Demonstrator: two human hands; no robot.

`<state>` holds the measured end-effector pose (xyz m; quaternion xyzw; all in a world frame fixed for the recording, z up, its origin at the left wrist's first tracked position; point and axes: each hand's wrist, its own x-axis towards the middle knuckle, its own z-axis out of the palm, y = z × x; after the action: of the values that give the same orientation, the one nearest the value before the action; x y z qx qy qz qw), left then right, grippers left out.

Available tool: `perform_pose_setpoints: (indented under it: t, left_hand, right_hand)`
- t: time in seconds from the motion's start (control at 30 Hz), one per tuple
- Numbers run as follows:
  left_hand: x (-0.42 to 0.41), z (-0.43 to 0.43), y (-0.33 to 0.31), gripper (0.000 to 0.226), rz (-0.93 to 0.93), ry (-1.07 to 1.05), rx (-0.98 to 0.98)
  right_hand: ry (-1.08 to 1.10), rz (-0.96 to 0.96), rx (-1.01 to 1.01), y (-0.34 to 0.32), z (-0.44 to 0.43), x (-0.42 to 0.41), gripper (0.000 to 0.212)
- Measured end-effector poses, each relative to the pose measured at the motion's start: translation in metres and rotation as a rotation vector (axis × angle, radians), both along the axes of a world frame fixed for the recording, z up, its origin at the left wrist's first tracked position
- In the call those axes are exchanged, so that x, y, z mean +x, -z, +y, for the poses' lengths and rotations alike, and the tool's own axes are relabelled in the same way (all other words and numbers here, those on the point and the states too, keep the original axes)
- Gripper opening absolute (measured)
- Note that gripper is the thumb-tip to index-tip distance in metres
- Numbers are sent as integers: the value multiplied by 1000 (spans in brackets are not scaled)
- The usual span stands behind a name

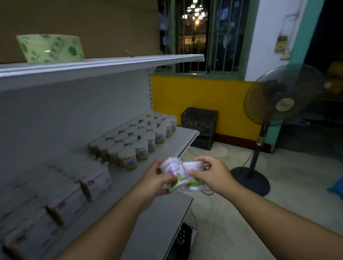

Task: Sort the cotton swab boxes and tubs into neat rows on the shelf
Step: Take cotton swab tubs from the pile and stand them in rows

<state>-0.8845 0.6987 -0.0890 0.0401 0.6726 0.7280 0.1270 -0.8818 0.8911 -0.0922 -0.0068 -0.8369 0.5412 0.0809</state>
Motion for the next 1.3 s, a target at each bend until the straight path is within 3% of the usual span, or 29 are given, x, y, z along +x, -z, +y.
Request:
perform_pose_setpoints:
  t: [0.2, 0.33, 0.43, 0.63, 0.9, 1.07, 1.2, 1.3]
  left_hand:
    - [-44, 59, 8, 42, 7, -115, 81]
    - [-72, 81, 19, 43, 95, -249, 1]
    - [-103, 88, 20, 50, 263, -432, -186]
    - [-161, 101, 38, 49, 666, -644, -792]
    - [-207, 121, 45, 59, 644, -695, -1213]
    - [-225, 121, 43, 60, 795, -784, -1426]
    - [-238, 129, 38, 55, 805, -845, -1529]
    - [-243, 137, 32, 55, 715, -893, -1574]
  right_hand:
    - [-89, 3, 17, 9, 55, -72, 39]
    - [-143, 29, 80, 15, 68, -116, 39]
    - [-164, 104, 87, 9, 68, -157, 37]
    - [-170, 204, 80, 12, 70, -233, 38]
    - [-356, 238, 185, 27, 81, -308, 34]
    - [-474, 312, 194, 36, 81, -344, 39]
    - [-573, 430, 164, 44, 84, -365, 41]
    - [-634, 498, 187, 45, 85, -380, 42]
